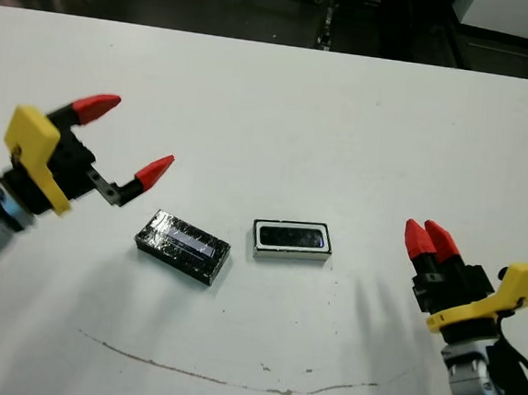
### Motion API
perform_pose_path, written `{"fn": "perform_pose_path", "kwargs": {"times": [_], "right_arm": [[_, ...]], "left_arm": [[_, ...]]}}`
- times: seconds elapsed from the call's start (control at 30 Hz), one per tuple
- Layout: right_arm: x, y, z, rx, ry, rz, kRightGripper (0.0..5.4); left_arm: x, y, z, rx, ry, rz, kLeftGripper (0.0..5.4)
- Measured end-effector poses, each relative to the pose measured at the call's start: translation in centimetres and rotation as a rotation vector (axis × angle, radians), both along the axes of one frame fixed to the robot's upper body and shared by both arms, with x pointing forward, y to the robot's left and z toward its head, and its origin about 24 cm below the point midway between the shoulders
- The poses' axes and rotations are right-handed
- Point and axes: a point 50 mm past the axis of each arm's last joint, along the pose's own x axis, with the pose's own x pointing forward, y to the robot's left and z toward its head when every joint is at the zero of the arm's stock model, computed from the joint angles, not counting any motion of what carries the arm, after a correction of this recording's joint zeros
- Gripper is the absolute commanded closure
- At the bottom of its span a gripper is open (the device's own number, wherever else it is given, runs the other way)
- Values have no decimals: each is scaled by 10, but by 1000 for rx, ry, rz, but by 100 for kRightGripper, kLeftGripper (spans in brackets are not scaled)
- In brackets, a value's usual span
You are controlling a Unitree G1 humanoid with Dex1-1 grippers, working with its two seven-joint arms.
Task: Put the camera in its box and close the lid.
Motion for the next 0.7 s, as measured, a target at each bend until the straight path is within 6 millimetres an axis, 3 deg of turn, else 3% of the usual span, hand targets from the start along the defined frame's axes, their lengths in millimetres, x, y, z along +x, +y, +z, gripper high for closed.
{"fn": "perform_pose_path", "kwargs": {"times": [0.13,0.47,0.57,0.7], "right_arm": [[0,4,-2,7,8,-8,539],[1,6,-4,24,15,-5,539],[1,6,-4,23,16,-1,539],[1,6,-4,24,18,-2,539]], "left_arm": [[10,0,19,207,11,-122,0],[27,-21,44,714,195,-480,0],[31,-26,45,762,238,-539,0],[36,-33,36,704,247,-632,0]]}}
